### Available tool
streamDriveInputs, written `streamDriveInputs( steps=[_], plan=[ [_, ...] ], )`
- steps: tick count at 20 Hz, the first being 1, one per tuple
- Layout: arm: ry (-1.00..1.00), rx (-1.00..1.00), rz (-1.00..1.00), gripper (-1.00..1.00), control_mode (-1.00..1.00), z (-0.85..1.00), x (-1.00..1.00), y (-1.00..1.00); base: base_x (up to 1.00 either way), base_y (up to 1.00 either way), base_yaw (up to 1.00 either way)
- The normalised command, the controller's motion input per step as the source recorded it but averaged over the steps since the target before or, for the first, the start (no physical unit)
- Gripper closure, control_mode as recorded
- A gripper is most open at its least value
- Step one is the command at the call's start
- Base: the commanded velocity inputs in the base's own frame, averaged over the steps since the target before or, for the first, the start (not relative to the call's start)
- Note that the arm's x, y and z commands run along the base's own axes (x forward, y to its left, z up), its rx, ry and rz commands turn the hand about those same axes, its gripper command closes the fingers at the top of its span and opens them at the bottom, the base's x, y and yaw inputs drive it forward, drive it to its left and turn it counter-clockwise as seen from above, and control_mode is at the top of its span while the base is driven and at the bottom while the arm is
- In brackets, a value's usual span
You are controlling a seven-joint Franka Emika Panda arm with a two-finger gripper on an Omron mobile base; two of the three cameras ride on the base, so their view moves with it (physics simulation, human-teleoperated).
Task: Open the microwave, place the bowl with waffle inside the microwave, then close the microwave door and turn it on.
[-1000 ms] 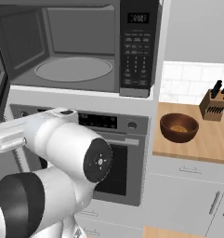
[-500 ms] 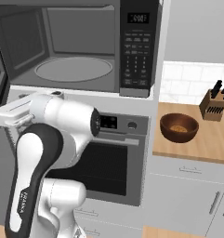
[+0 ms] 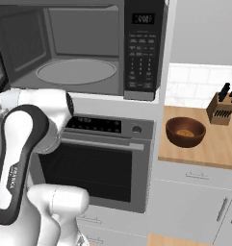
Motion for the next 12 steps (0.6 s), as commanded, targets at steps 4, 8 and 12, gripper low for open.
streamDriveInputs(
  steps=[4, 8, 12],
  plan=[
    [-0.05, -0.1, 0.26, -1.0, -1.0, 0.0, -0.63, 0.98, 0.0, 0.0, 0.0],
    [0.0, 0.0, 0.02, -1.0, -1.0, 0.0, -0.05, 0.77, 0.0, 0.0, 0.0],
    [0.04, 0.0, -0.03, -1.0, -1.0, 0.0, 0.19, 0.2, 0.0, 0.0, 0.0]
  ],
)
